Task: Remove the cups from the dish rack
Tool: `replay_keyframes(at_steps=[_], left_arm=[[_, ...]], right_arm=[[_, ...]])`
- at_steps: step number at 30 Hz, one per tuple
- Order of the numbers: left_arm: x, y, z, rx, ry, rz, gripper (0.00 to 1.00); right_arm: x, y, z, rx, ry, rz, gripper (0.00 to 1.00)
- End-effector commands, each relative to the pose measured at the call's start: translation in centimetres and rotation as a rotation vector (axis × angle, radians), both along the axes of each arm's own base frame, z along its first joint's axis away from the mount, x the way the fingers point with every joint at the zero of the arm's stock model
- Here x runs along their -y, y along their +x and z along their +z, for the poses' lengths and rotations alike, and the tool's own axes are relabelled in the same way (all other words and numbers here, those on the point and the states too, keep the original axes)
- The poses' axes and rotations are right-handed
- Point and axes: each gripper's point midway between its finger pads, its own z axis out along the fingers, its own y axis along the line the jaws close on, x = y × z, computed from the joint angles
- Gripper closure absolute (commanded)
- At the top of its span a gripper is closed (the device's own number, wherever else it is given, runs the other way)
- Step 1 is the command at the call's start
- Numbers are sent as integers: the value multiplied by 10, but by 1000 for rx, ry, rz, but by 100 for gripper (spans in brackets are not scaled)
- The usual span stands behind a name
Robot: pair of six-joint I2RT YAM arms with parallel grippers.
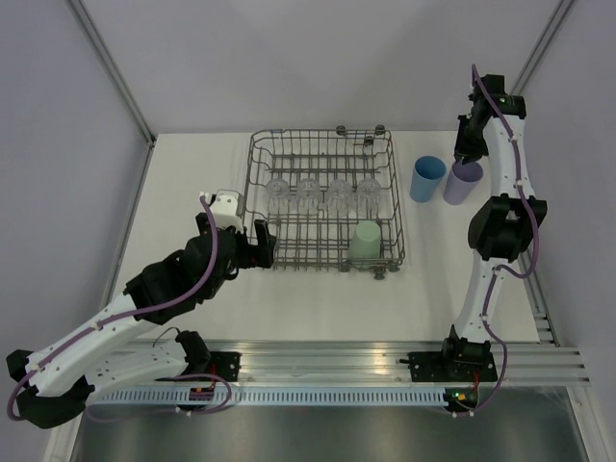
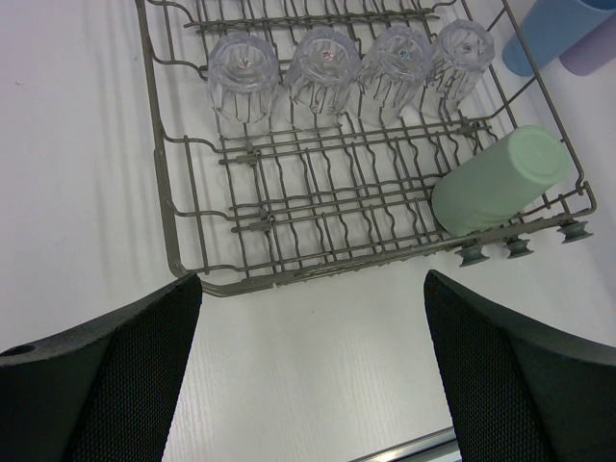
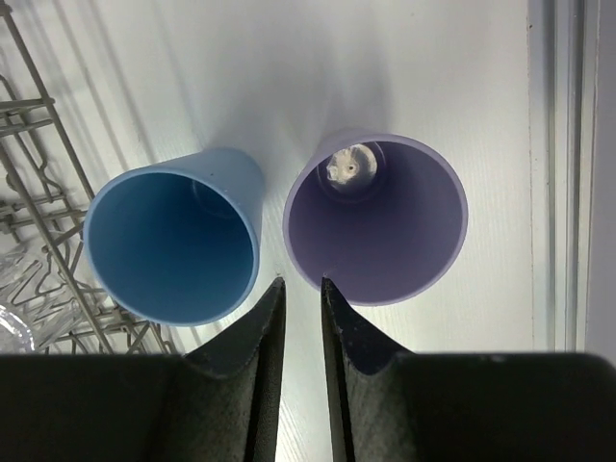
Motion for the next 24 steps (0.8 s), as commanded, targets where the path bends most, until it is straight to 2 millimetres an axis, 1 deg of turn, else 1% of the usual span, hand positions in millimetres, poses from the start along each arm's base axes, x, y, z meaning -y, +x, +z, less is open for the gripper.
replay_keyframes(at_steps=[1,4,5,6,7,8,9,10,11,12,13,14,15,16,17,18,19,20,21,22,23,24], left_arm=[[-1,0,5,24,25,-25,0],[0,1,9,29,19,-24,1],[3,2,7,20,29,-25,0],[6,3,14,23,17,-31,0],[10,4,16,19,8,-37,0],[17,5,15,4,8,-48,0],[22,6,21,1,-17,-49,0],[26,7,22,-5,-28,-54,0],[33,10,19,-24,-19,-57,0],[38,11,26,-24,-46,-56,0],[43,13,28,-31,-53,-61,0],[50,14,28,-44,-58,-74,0],[59,18,28,-58,-61,-73,0],[65,20,27,-68,-61,-74,0],[71,22,27,-75,-62,-79,0],[82,26,24,-88,-54,-81,0],[87,29,23,-92,-52,-83,0],[97,29,23,-95,-54,-98,0],[108,32,19,-104,-37,-108,0],[115,33,18,-104,-31,-115,0],[127,33,22,-96,-37,-137,0],[134,34,23,-92,-28,-147,0]], right_arm=[[-3,-2,27,62,17,23,74],[-7,-6,50,116,26,34,74],[-9,-12,70,158,22,35,74],[-9,-15,82,187,17,37,67],[-15,-20,87,199,44,55,58],[-21,-31,112,257,56,73,48],[-25,-32,124,304,63,80,35],[-31,-48,136,331,72,94,17],[-35,-51,144,367,84,108,2],[-36,-57,149,382,85,102,2],[-38,-65,144,372,88,103,2],[-42,-77,165,433,81,110,2],[-44,-84,172,461,81,108,2],[-49,-91,162,447,95,110,2],[-53,-109,183,517,95,113,2],[-58,-112,175,534,109,124,2],[-63,-120,181,568,108,131,2],[-65,-135,208,678,93,129,2],[-76,-141,192,669,123,152,2],[-81,-160,208,754,140,148,2],[-83,-161,216,819,152,141,2],[-89,-166,195,793,172,142,2]])
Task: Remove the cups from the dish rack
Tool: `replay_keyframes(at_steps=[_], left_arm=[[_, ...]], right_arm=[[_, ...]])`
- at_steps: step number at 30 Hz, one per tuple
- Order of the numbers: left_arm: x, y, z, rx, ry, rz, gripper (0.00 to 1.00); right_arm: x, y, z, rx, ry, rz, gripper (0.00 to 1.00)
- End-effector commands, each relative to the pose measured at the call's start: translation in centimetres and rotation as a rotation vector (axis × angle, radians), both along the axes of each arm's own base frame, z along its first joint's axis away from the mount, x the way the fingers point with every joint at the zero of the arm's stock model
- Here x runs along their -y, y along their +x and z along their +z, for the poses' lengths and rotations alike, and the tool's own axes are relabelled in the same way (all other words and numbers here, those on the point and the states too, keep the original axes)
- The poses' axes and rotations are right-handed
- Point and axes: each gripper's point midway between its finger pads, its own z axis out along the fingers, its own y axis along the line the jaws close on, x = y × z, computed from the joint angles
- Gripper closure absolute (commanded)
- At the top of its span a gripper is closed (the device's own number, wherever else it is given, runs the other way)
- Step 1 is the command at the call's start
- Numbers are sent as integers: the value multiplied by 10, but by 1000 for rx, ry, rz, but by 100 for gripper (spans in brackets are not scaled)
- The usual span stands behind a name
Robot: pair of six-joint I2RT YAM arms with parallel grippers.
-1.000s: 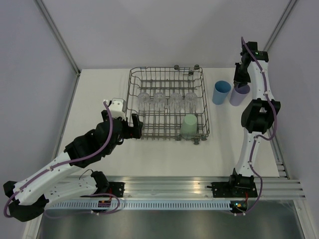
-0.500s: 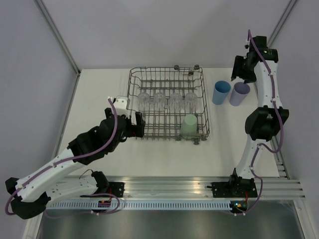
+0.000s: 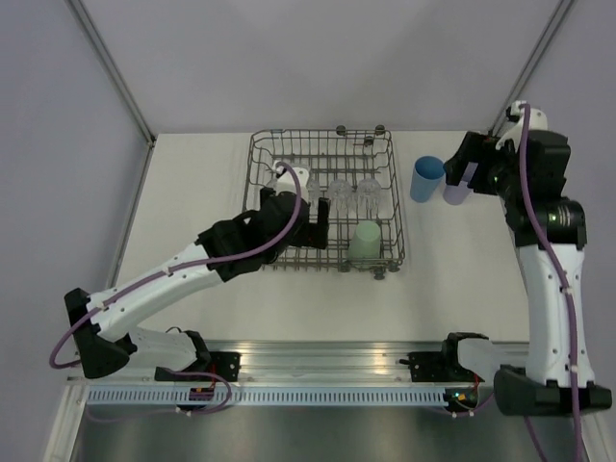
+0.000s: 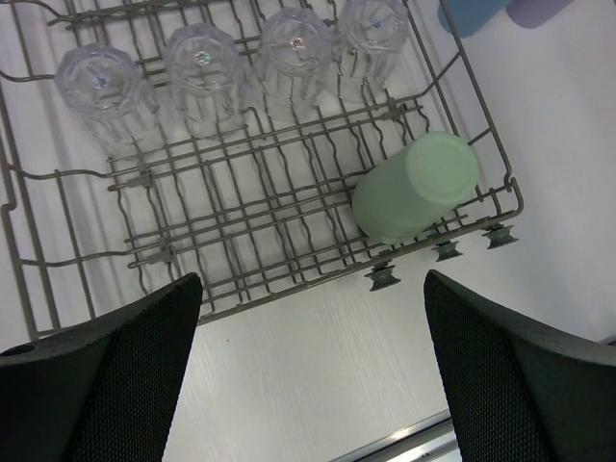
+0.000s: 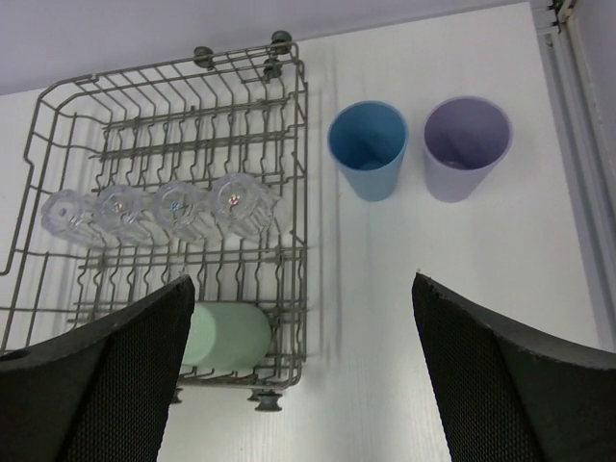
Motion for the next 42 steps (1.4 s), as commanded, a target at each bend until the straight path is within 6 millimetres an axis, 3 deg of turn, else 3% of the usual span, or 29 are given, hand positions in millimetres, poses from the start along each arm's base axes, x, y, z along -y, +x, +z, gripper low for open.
replay_keyframes(at_steps=[1,3,4,7,10,15,17,18,25,32,42], left_arm=[[42,2,12,8,-53,-53,0],[59,1,21,24,-52,-89,0],[68,3,12,16,-26,-95,0],[85,4,14,17,-27,-124,0],[100,8,4,7,-18,-141,0],[126,18,-25,-13,33,-174,0],[134,24,-28,9,48,-188,0],[139,26,-39,2,71,-192,0],[157,37,-68,-13,118,-194,0],[158,46,-104,-41,191,-173,0],[170,56,-115,-39,166,-191,3]], right_arm=[[-16,-13,18,189,74,10,2],[-17,-23,7,188,96,-3,2],[-15,-34,13,217,97,-23,2],[-13,-58,8,216,104,-58,2],[-8,-80,8,236,112,-102,2],[-24,-109,15,290,160,-17,2],[-28,-114,14,292,162,3,2],[-30,-118,15,297,153,21,2],[-21,-130,14,274,80,2,2],[-39,-133,3,244,95,102,2],[-49,-133,0,236,105,163,2]])
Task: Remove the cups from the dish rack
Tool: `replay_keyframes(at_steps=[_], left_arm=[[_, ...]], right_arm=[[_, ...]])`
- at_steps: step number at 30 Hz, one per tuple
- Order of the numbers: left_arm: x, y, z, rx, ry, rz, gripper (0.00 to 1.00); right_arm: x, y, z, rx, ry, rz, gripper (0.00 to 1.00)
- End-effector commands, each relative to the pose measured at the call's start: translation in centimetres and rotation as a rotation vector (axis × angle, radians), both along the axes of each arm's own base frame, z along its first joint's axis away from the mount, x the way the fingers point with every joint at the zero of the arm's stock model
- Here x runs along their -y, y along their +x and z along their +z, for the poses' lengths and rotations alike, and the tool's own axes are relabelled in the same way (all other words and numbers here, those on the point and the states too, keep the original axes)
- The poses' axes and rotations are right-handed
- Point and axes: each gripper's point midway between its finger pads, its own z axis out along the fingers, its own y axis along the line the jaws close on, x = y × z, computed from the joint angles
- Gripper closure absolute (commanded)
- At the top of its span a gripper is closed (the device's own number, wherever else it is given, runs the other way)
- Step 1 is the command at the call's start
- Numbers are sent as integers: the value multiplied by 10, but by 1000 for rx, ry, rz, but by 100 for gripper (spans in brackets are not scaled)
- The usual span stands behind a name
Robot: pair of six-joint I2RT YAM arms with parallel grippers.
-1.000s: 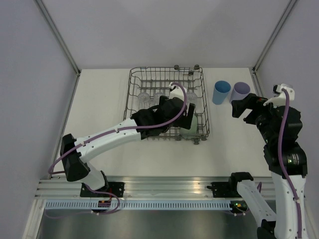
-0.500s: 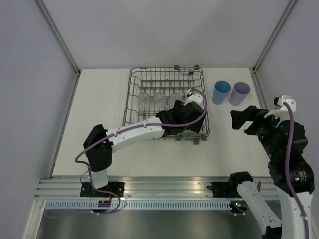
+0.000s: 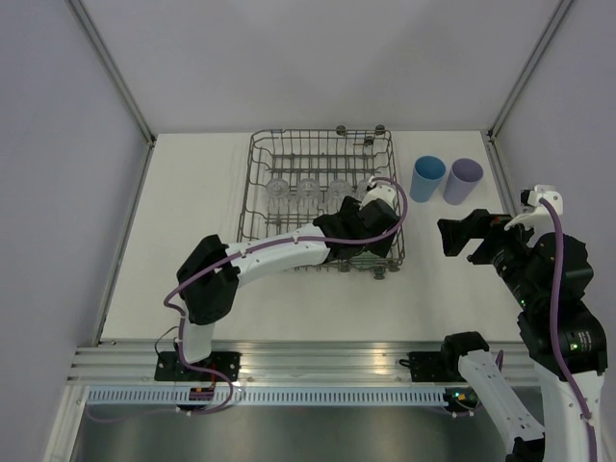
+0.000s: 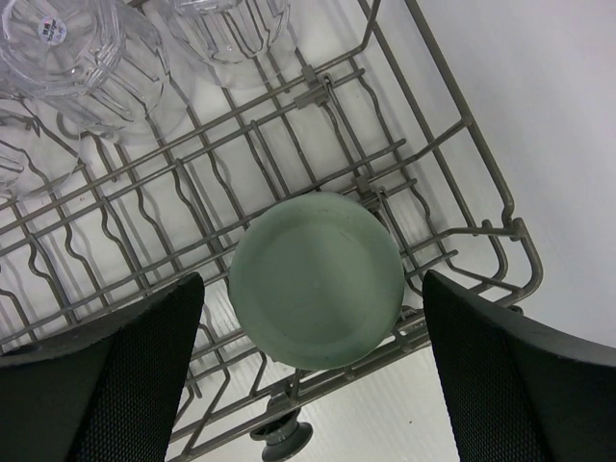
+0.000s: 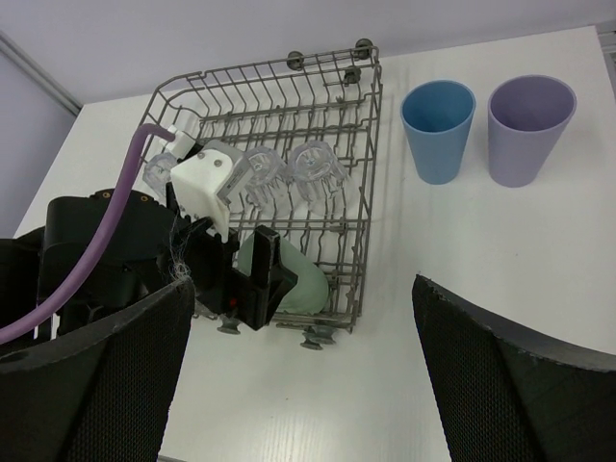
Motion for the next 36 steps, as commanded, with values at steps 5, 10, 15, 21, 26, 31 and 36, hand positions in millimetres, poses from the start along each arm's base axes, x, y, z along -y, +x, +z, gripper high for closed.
replay_keyframes(at_steps=[5,10,15,21,26,31,36], left_arm=[[17,20,19,58,-61,-18,4],[15,22,18,55,-61,-14,17],[18,20,18,46,-69,-32,28],[16,14,31,41,-101,-40,67],[2,11,75,92,-162,-18,97],[-17,8,121,155,-231,17,98],[-48,-7,180,219,-383,55,98]], right_arm=[[-9,-3,4,15,-2,59,2],[-13,-5,9,27,1,82,2],[-15,-4,10,30,-2,94,2],[-13,-2,12,31,-13,85,2],[-8,3,11,22,-26,53,2],[-8,6,9,12,-12,45,2],[-45,0,13,32,58,249,2]])
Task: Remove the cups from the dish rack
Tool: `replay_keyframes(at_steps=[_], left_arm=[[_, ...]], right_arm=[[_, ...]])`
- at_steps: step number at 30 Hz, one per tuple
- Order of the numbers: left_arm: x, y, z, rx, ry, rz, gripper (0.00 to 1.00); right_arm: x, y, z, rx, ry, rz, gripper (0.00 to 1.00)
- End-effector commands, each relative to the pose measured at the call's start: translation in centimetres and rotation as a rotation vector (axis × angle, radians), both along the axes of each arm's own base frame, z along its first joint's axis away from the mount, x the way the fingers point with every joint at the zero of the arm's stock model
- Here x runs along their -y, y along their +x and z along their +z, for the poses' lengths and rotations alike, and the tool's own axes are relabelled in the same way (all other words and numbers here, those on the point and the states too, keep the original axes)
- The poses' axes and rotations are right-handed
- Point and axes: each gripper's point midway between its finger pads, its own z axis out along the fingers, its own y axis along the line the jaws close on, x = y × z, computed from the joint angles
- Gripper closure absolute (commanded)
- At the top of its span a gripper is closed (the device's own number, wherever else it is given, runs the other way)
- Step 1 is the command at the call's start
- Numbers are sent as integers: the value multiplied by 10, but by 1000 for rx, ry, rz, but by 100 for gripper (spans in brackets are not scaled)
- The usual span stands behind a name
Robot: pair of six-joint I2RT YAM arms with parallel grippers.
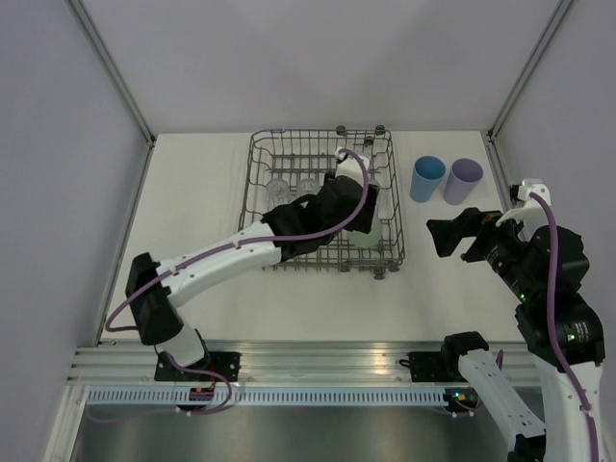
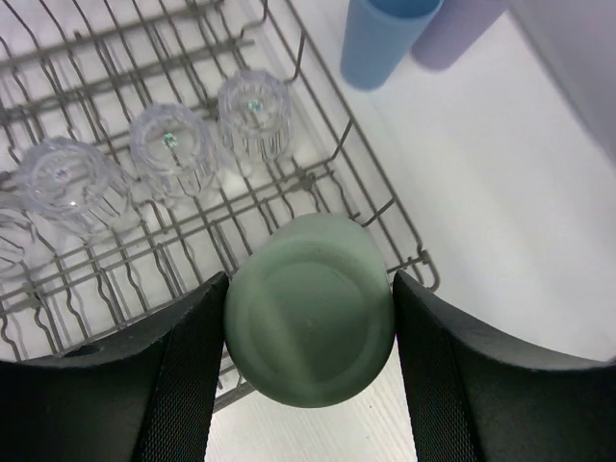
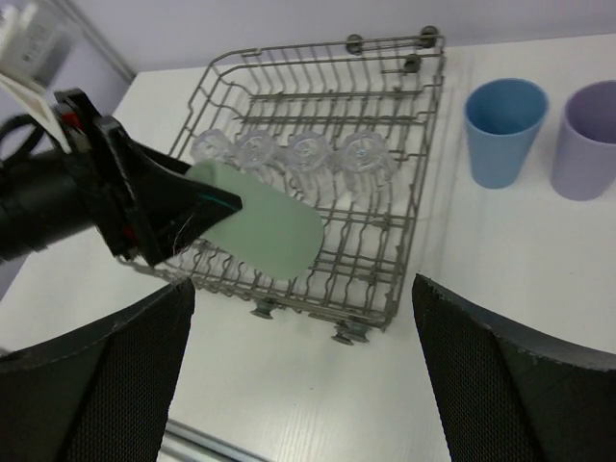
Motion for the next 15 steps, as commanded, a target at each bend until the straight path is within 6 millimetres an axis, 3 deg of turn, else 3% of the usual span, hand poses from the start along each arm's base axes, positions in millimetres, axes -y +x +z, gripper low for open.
replay_keyframes(at_steps=[1,2,3,5,6,7,10,11,15], left_arm=[[-27,-9,68,88,-191,51,98],[-31,-13,73,96,-243,51,98],[-42,-22,98,126,-315,41,98],[-48,-33,109,140,-408,13,98],[-53,-37,117,149,-448,7,98],[-67,-47,140,178,-522,0,98],[-89,-61,157,201,-664,8,98],[-92,-65,152,198,-699,5,98],[-110,-84,176,228,-901,-34,98]], right_arm=[[-36,-5,13,32,81,200,2],[-43,-6,18,46,107,235,2],[-55,-11,18,35,139,311,2],[-70,-16,34,76,222,389,2],[-77,-18,32,70,255,435,2],[-87,-28,37,77,291,509,2],[-100,-37,50,102,389,611,2],[-102,-37,56,110,422,623,2],[-113,-33,41,24,501,691,9]])
